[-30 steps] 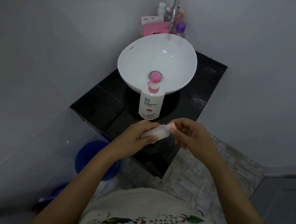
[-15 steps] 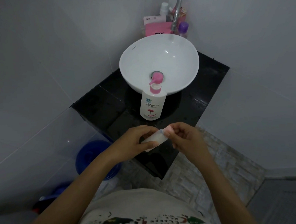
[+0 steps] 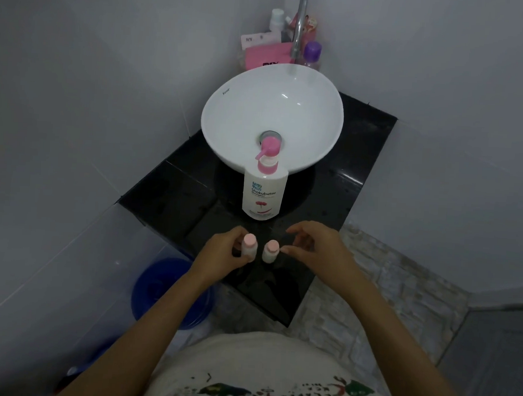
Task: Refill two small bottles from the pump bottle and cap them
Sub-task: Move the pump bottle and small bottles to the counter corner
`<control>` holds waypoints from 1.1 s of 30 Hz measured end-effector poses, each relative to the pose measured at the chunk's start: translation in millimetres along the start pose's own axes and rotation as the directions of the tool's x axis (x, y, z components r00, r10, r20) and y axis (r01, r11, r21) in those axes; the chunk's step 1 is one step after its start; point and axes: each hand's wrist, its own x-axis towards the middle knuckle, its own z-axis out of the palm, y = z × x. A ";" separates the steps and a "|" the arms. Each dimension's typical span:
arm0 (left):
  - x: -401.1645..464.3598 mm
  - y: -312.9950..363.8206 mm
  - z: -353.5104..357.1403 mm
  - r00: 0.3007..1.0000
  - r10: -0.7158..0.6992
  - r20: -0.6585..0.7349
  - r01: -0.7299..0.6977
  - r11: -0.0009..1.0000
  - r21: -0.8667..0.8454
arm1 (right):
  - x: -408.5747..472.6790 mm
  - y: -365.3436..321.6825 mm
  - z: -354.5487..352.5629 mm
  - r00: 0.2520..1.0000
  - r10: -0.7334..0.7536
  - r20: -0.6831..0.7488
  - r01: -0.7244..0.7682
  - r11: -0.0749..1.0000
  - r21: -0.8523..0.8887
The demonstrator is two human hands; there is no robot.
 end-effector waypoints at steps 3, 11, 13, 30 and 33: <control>6.9 -10.8 6.5 1.000 -0.009 0.025 0.009 1.000 0.009 | 3.3 6.4 -0.7 1.000 0.023 -0.009 -0.023 0.999 -0.024; 22.2 -13.5 -9.2 0.985 -0.086 0.149 0.078 0.995 0.055 | 28.6 17.5 -1.3 0.995 0.065 -0.074 -0.066 0.998 -0.005; 28.6 -8.4 -27.1 0.994 -0.078 0.079 0.076 0.997 0.027 | 45.1 20.9 -1.6 0.991 0.090 -0.103 -0.086 0.996 0.039; 88.7 20.7 -51.2 0.996 0.040 -0.085 -0.059 0.970 -0.236 | 116.8 26.5 18.2 0.999 0.030 0.016 -0.034 0.965 0.260; 92.5 21.1 -50.8 0.991 0.076 -0.110 -0.094 0.981 -0.168 | 117.0 25.7 19.2 1.000 0.011 0.014 -0.015 0.968 0.252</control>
